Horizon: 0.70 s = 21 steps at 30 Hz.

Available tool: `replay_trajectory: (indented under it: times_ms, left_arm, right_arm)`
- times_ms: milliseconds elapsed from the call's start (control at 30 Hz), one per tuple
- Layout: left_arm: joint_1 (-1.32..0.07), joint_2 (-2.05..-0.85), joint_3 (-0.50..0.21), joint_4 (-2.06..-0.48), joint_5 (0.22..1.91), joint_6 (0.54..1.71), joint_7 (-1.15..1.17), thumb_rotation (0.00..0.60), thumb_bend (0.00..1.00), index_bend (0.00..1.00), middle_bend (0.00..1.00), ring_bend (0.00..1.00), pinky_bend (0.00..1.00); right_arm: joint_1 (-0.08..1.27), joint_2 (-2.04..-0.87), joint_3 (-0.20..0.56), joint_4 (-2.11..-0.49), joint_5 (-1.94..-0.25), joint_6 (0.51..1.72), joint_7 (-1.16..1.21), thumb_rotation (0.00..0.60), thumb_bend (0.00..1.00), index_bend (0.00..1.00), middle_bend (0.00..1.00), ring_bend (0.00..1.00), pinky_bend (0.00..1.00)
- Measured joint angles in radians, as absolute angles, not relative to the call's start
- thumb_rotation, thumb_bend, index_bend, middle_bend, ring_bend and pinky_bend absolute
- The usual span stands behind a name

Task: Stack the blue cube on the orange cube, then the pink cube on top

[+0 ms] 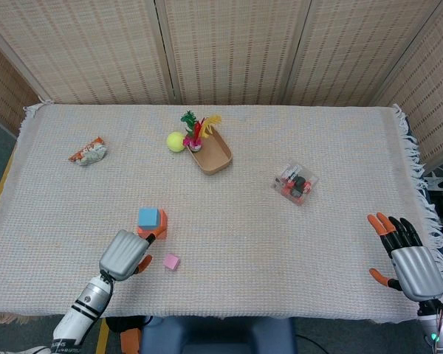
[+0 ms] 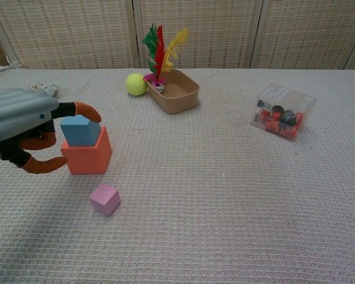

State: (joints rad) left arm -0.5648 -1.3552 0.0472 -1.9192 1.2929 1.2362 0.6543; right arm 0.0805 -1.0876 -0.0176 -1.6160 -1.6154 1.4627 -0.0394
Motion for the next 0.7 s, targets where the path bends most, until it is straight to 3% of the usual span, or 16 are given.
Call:
replay_trajectory:
  times_ms: [100,267,700]
  left_arm:
    - [-0.547,-1.353,0.099,-1.908,1.338,1.206,0.623,0.600,0.36,0.17,1.00,1.00,1.00]
    - [-0.527,-1.406,0.125,-1.822,1.382,1.189,0.616,0.600,0.36,0.18,1.00,1.00,1.00]
    - [-0.505,-1.588,0.094,-1.588,1.413,1.165,0.667,0.600,0.36,0.19,1.00,1.00,1.00]
  right_arm:
    - [0.079,-1.086,-0.022,-1.618,-1.621,1.464,-0.039,0.600,0.08,0.00,0.00,0.00,0.00]
    - [0.080,-1.083,-0.026,-1.622,-1.625,1.459,-0.040,0.600,0.08,0.00,0.00,0.00,0.00]
    - [0.078,-1.075,-0.026,-1.626,-1.618,1.455,-0.039,0.600,0.08,0.00,0.00,0.00,0.00]
